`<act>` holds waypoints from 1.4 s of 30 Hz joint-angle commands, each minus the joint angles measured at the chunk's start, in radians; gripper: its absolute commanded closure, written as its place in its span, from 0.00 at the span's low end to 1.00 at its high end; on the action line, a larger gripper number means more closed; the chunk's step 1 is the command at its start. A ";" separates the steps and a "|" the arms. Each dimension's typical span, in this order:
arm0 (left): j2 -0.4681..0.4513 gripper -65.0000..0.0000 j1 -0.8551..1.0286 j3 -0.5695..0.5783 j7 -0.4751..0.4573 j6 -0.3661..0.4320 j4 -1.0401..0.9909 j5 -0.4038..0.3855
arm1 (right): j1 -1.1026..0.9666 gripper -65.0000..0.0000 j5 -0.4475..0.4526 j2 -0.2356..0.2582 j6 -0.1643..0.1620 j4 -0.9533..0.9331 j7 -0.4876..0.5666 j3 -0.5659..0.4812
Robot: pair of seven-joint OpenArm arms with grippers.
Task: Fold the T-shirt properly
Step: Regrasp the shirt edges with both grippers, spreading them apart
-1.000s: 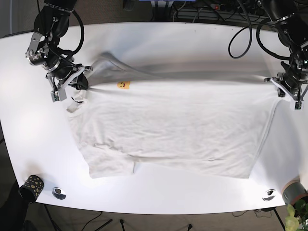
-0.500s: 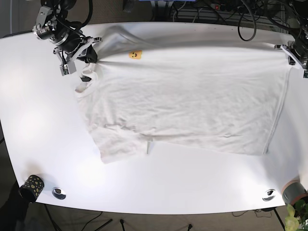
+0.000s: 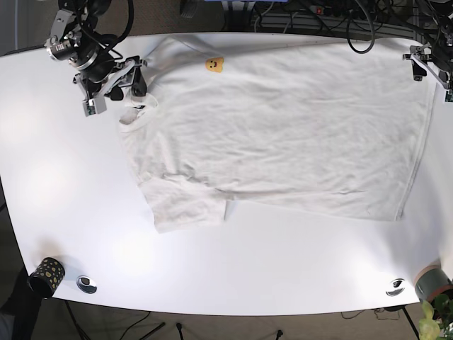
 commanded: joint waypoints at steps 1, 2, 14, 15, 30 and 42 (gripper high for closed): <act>-0.021 0.41 -0.021 0.006 -0.017 0.002 0.052 -0.012 | 0.046 0.46 0.014 0.015 0.005 -0.011 0.017 0.012; -0.022 0.41 -0.026 0.008 -0.017 0.002 0.062 -0.012 | 0.068 0.46 0.011 0.017 0.005 -0.028 0.017 0.012; -0.055 0.41 -0.278 0.057 -0.017 0.002 0.068 0.008 | 0.397 0.46 0.009 0.078 0.005 -0.397 0.014 0.006; -0.064 0.41 -0.296 0.082 -0.017 0.002 0.057 0.019 | 0.419 0.46 0.008 0.081 0.005 -0.426 0.014 0.006; -0.121 0.41 -0.549 0.134 -0.019 0.004 -0.213 0.080 | 0.509 0.46 0.009 0.057 0.005 -0.650 0.022 -0.005; -0.140 0.40 -0.678 0.140 -0.022 0.008 -0.437 0.080 | 0.493 0.74 0.009 0.043 -0.005 -0.650 0.076 -0.091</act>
